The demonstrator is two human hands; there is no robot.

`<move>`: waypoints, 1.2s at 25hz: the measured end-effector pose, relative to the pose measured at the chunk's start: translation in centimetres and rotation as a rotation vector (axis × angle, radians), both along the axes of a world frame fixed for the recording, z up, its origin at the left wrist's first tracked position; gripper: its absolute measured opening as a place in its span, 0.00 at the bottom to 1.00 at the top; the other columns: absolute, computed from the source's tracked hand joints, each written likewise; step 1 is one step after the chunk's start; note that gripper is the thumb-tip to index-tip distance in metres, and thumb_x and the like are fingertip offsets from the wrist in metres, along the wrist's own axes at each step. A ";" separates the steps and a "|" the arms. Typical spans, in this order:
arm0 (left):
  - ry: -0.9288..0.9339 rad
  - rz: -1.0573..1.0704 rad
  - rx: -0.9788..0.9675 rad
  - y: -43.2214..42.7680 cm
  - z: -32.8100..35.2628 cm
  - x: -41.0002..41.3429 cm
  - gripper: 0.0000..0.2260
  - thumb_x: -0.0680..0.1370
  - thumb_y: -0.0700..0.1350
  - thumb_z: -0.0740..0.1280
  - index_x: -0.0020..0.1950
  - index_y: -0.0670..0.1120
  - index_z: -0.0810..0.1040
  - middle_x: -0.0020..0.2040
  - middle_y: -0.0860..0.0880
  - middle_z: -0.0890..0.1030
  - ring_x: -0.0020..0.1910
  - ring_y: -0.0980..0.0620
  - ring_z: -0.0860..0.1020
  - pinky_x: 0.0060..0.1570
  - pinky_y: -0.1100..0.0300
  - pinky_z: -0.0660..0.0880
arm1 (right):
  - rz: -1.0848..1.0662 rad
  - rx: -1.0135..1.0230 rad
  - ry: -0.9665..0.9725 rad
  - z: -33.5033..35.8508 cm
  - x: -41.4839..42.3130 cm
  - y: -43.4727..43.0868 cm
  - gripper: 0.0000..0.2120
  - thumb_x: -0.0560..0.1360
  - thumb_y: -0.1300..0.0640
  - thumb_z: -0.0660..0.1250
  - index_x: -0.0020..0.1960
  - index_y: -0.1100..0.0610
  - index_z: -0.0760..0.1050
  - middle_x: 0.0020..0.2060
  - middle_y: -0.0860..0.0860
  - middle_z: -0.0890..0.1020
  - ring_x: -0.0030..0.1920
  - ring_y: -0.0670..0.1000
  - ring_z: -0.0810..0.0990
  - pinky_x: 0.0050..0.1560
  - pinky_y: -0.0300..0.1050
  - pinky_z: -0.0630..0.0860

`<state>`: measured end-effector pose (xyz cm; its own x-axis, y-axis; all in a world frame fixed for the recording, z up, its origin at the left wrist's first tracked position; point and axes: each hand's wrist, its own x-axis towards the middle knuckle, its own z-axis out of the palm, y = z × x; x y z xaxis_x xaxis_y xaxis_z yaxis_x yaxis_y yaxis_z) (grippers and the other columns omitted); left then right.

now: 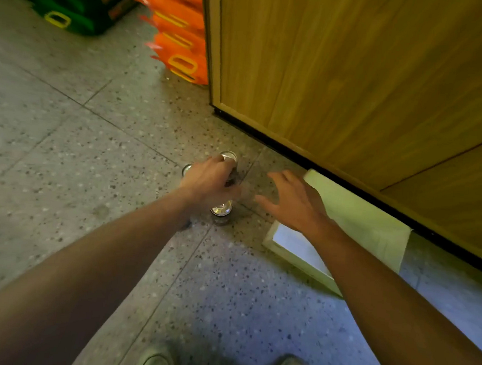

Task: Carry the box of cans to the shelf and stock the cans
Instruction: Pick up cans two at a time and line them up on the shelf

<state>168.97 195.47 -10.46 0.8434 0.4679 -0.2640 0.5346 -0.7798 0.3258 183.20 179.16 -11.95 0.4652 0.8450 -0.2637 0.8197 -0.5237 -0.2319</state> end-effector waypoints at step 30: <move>-0.470 0.460 -0.544 1.7 -0.9 -11.3 0.20 0.64 0.46 0.81 0.53 0.51 0.80 0.46 0.52 0.85 0.48 0.51 0.83 0.51 0.49 0.80 | -0.186 0.426 0.623 0.4 -5.9 4.4 0.29 0.60 0.47 0.83 0.59 0.47 0.79 0.48 0.41 0.85 0.48 0.38 0.83 0.52 0.43 0.82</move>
